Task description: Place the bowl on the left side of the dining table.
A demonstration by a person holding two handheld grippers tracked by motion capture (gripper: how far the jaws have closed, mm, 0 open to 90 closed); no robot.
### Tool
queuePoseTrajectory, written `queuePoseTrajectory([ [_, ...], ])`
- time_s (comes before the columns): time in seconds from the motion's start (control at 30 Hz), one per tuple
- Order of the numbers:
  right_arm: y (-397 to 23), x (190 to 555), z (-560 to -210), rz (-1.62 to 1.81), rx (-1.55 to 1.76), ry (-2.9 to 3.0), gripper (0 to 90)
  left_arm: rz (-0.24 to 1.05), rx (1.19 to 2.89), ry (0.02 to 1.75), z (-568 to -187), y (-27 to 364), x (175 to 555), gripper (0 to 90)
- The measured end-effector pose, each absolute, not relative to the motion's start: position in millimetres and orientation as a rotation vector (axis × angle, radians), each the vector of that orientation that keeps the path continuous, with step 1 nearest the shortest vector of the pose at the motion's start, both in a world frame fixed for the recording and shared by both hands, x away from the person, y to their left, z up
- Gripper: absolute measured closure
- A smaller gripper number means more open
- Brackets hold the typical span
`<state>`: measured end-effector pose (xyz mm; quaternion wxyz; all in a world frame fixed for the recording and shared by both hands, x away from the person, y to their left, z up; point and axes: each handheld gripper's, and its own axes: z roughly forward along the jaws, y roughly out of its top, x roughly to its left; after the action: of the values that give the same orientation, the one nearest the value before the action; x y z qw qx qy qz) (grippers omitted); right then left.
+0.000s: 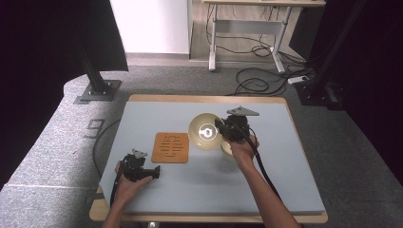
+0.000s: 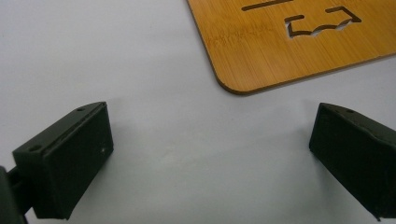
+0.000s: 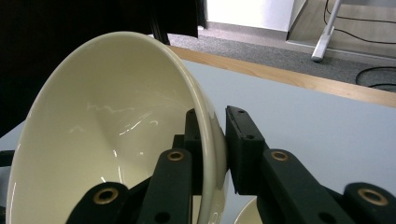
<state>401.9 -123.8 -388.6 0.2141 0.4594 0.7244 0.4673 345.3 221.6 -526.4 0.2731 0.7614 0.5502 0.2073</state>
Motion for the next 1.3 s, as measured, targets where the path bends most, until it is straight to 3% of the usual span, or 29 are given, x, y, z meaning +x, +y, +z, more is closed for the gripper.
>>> queuePoseTrajectory([
  [1.3,-99.3,412.8,-403.5,1.312,1.278,2.047,79.3,0.554,2.05,1.48,-526.2,221.9,345.5,0.0],
])
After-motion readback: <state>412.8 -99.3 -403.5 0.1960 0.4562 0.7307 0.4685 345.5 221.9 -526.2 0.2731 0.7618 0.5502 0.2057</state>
